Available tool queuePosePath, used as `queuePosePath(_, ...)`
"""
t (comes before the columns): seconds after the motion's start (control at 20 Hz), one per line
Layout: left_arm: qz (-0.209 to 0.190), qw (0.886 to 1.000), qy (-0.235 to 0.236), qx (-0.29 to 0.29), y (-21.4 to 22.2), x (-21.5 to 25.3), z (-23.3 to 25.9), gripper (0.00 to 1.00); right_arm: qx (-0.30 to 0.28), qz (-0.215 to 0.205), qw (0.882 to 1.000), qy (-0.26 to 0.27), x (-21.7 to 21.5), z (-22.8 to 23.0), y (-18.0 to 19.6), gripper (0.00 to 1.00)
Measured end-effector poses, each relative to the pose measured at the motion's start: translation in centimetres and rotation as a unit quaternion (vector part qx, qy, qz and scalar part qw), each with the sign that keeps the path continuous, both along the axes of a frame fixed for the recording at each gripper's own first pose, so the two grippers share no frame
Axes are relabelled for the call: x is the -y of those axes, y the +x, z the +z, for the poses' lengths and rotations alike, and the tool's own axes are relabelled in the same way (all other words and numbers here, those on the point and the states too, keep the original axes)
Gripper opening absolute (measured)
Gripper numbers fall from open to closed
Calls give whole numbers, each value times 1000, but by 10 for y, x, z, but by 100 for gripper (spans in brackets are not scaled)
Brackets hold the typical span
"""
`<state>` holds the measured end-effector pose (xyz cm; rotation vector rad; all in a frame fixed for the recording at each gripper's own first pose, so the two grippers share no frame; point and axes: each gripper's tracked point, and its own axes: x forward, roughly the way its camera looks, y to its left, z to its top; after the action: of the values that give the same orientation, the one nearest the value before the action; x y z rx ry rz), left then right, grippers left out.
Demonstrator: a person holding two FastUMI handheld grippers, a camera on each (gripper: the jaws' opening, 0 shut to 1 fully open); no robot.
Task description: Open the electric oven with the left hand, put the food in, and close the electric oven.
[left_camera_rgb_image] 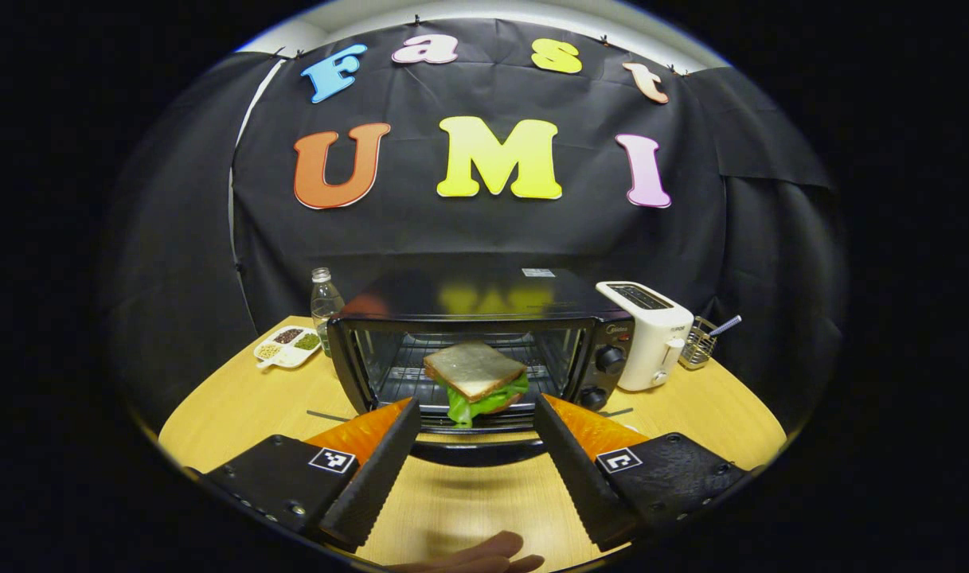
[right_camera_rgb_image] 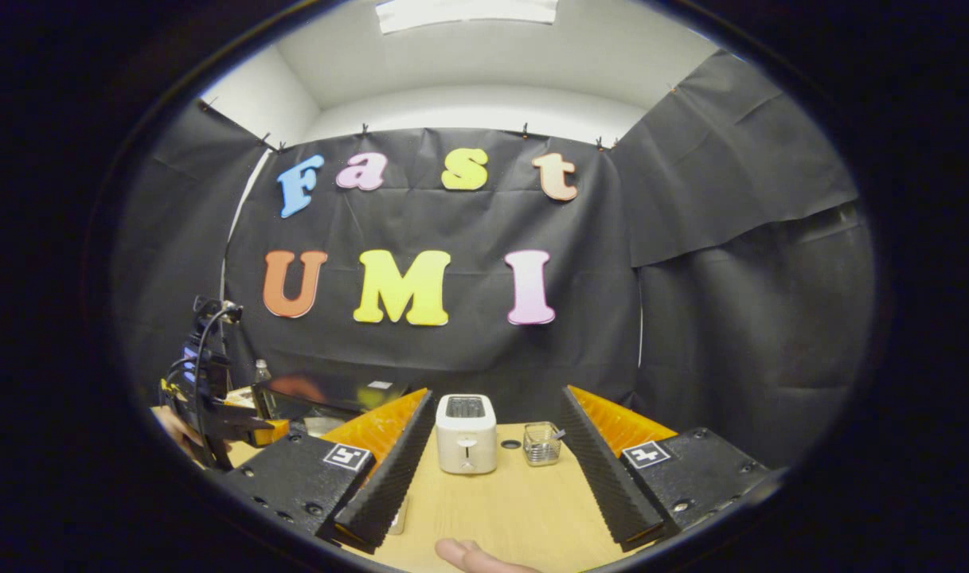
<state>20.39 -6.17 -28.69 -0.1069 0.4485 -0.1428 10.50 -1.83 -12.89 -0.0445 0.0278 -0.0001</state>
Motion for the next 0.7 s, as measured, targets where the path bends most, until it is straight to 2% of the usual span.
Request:
queuePosePath(0.15,-14,1000,4,-21,-18,8,-20,94,-3,4,1000,-3,-2,-2,-1,100)
queuePosePath(0.35,-4,999,16,-43,-24,8,-43,94,-7,5,1000,-3,-1,-7,0,100)
queuePosePath(0.7,-7,999,25,-44,9,10,-49,95,-18,5,1000,2,2,-15,9,100)
